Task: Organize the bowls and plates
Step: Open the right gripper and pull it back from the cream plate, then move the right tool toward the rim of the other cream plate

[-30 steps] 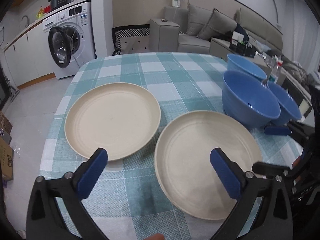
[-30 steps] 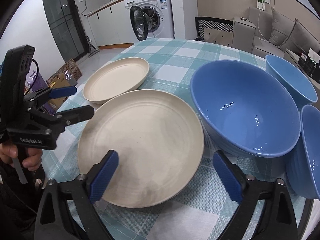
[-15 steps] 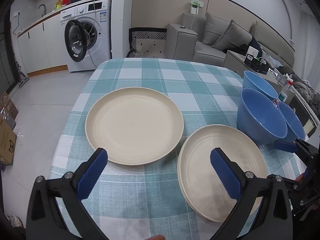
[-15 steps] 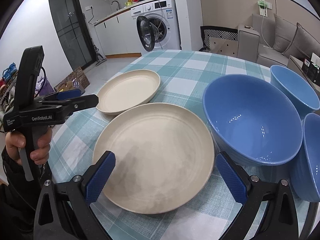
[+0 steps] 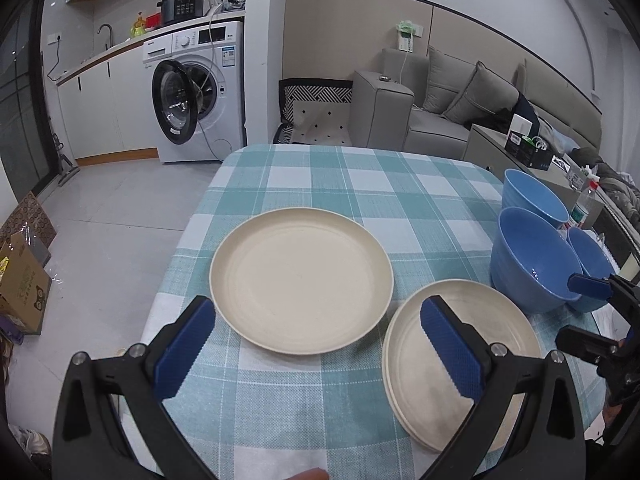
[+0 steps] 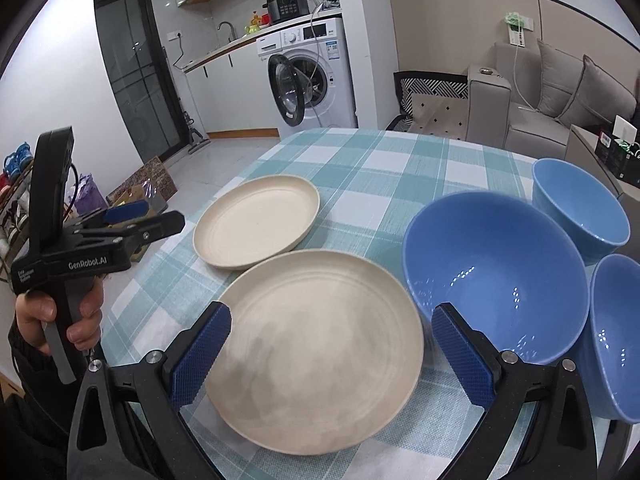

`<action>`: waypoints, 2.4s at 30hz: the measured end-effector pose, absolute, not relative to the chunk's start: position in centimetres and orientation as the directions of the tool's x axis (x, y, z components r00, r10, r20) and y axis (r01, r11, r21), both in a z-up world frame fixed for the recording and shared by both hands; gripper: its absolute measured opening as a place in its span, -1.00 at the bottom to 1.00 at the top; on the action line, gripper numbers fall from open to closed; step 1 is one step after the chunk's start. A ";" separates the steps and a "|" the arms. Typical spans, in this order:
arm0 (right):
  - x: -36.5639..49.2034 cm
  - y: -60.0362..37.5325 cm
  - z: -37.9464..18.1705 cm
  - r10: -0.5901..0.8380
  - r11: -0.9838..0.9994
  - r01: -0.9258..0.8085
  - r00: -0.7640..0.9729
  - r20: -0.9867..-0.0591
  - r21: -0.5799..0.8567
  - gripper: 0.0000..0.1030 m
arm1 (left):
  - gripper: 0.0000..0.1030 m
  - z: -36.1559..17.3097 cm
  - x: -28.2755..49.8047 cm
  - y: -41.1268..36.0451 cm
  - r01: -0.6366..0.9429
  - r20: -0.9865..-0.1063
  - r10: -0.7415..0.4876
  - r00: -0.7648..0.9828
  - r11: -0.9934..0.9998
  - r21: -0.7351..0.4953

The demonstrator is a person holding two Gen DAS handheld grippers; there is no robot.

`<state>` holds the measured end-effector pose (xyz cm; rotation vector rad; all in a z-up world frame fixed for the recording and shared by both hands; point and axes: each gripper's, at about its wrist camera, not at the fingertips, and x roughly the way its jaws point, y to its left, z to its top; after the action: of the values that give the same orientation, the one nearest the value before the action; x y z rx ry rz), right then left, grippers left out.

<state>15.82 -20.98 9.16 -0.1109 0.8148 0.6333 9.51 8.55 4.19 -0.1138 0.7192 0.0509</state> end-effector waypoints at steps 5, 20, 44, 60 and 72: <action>16.6 -20.2 10.6 0.496 0.808 -0.571 0.524 -0.692 0.146 0.99 | 1.00 4.9 9.8 9.4 -0.112 -0.638 0.031 0.769 0.990 -0.086; 20.1 -18.0 13.9 0.492 0.825 -0.543 0.556 -0.670 0.155 0.99 | 1.00 6.7 10.7 13.1 -0.194 -0.584 0.099 0.805 0.976 -0.102; 25.2 -11.0 10.3 0.429 0.839 -0.529 0.502 -0.751 0.126 0.99 | 1.00 2.2 13.5 16.3 -0.277 -0.647 0.157 0.746 0.957 -0.086; 28.6 -8.8 6.5 0.400 0.849 -0.512 0.464 -0.790 0.130 0.98 | 1.00 -1.9 15.5 17.4 -0.302 -0.727 0.146 0.671 0.949 -0.088; 29.6 -6.7 3.4 0.351 0.843 -0.532 0.439 -0.827 0.076 0.87 | 0.98 -3.9 16.4 17.7 -0.280 -0.767 0.089 0.636 0.952 -0.122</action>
<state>29.63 -6.74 3.36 -0.2077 0.9717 0.5536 16.36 17.74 -3.94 -0.2387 0.8585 0.2126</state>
